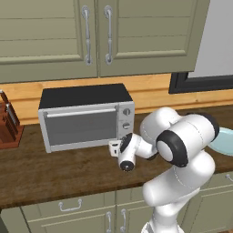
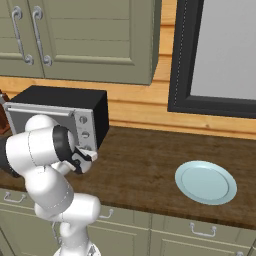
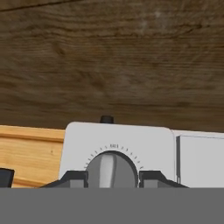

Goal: Pick up the kebab skewer and baguette bread, and place them inside the toaster oven. Close the toaster oven door and start by setting the timer.

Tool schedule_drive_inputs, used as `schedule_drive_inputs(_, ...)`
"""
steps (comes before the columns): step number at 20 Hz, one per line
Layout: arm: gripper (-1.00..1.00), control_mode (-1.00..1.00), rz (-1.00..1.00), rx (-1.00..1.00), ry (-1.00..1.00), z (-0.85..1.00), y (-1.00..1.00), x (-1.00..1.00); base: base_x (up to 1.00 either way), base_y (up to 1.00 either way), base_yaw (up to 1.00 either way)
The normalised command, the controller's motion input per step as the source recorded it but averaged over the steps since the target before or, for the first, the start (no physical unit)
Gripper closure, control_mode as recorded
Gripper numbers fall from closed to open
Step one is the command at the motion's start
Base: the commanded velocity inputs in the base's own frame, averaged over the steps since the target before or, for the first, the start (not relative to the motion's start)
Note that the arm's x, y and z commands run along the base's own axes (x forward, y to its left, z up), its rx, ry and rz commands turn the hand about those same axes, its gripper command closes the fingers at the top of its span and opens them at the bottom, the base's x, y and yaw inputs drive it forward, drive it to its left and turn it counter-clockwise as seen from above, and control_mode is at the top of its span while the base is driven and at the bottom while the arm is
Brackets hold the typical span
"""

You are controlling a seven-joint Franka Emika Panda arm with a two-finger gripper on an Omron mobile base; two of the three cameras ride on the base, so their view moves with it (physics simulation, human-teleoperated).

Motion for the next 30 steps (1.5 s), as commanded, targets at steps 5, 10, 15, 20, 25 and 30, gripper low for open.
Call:
schedule_drive_inputs(5,1.0,-1.0,0.0,0.1,0.0,0.07,-0.05,0.06,0.0,0.0,0.0)
schedule_drive_inputs(10,1.0,-1.0,0.0,0.18,0.0,0.18,0.0,0.15,0.0,0.0,0.0)
schedule_drive_inputs(15,1.0,-1.0,0.0,0.2,0.0,0.1,0.0,0.14,0.0,0.0,0.0)
schedule_drive_inputs(20,1.0,-1.0,0.0,0.21,0.0,0.03,0.0,0.16,0.0,0.0,0.0)
schedule_drive_inputs(25,1.0,-1.0,0.0,0.23,0.0,0.11,0.0,0.19,0.0,0.0,0.0)
schedule_drive_inputs(30,1.0,-1.0,0.0,0.23,0.0,0.08,0.0,0.13,0.0,0.0,0.0)
